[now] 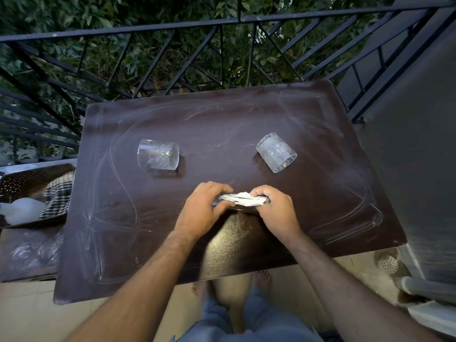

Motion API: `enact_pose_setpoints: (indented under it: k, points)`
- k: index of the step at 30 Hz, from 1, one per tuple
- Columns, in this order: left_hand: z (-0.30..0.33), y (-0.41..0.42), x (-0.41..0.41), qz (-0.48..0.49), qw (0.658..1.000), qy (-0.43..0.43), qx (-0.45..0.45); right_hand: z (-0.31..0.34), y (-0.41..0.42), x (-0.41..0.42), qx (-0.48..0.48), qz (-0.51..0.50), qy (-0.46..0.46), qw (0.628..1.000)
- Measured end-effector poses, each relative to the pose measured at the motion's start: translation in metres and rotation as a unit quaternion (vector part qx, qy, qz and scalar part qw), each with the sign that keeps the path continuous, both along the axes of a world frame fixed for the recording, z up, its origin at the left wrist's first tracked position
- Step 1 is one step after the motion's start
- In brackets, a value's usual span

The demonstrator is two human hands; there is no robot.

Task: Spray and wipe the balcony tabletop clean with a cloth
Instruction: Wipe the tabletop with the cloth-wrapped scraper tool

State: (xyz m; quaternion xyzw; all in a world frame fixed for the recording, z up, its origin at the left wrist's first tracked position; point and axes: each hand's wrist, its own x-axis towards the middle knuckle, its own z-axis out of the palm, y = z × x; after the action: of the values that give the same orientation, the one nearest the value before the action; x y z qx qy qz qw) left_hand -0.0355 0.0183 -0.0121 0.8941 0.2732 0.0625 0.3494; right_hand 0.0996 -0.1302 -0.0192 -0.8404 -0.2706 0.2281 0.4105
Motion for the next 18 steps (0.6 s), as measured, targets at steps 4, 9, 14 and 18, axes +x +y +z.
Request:
enact_pose_setpoints:
  k: [4,9,14,18]
  points:
    - [0.001,0.003,0.003,-0.008,1.000,0.005,-0.005,0.000,0.001,0.000,0.004,-0.008,0.008,1.000]
    - [-0.001,0.005,0.000,-0.013,0.999,0.020,0.042,0.002,0.000,-0.001,0.003,-0.002,0.007,1.000]
    - [-0.006,0.007,-0.006,-0.047,0.996,0.037,0.066,-0.008,-0.009,-0.001,-0.014,0.013,-0.029,0.999]
    - [-0.009,0.003,-0.010,-0.022,0.998,0.048,0.043,-0.017,-0.015,0.004,-0.056,0.081,-0.092,0.991]
